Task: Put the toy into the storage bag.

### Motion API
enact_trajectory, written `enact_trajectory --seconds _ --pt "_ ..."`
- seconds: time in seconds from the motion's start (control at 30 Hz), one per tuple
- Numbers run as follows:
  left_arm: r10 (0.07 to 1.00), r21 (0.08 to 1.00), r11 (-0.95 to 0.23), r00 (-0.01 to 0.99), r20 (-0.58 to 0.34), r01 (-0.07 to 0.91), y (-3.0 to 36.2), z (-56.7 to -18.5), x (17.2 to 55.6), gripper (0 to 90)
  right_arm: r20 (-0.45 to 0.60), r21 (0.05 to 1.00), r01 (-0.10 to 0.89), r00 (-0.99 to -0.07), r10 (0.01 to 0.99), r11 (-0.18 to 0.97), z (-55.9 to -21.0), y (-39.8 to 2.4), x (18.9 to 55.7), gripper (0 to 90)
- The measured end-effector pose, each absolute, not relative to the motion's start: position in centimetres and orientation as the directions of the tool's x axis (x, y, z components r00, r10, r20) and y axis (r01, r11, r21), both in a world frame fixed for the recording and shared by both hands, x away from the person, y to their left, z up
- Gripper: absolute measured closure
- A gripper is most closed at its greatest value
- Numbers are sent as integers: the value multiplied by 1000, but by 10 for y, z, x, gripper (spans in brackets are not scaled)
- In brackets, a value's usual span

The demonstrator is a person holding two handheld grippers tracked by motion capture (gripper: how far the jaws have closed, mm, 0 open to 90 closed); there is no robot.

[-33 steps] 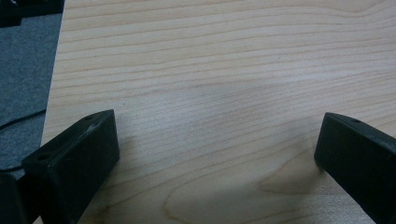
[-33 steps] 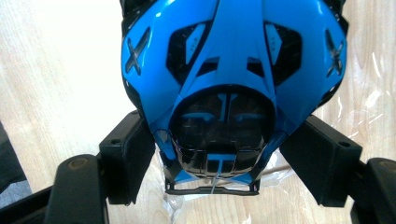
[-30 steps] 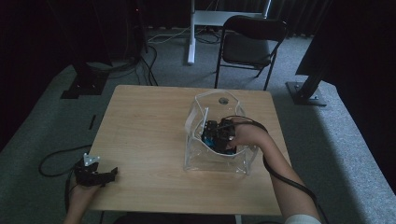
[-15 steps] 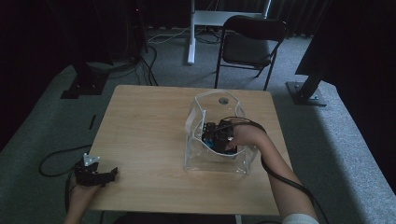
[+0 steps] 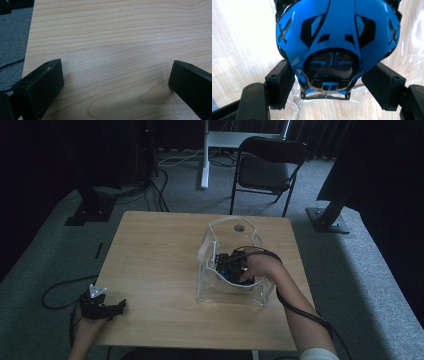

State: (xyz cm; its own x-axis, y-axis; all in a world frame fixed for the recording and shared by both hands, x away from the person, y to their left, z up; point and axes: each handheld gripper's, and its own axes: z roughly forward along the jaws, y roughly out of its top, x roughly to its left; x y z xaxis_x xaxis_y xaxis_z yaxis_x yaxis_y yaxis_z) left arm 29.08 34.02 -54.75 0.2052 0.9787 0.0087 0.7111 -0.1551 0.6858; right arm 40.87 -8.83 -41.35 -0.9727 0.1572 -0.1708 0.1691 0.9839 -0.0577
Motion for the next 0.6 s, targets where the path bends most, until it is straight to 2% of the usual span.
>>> enact_trajectory --seconds 0.6 --pt "979 686 -155 205 9 711 340 -548 291 3 -160 -111 183 -973 165 977 -423 -88 412 260"
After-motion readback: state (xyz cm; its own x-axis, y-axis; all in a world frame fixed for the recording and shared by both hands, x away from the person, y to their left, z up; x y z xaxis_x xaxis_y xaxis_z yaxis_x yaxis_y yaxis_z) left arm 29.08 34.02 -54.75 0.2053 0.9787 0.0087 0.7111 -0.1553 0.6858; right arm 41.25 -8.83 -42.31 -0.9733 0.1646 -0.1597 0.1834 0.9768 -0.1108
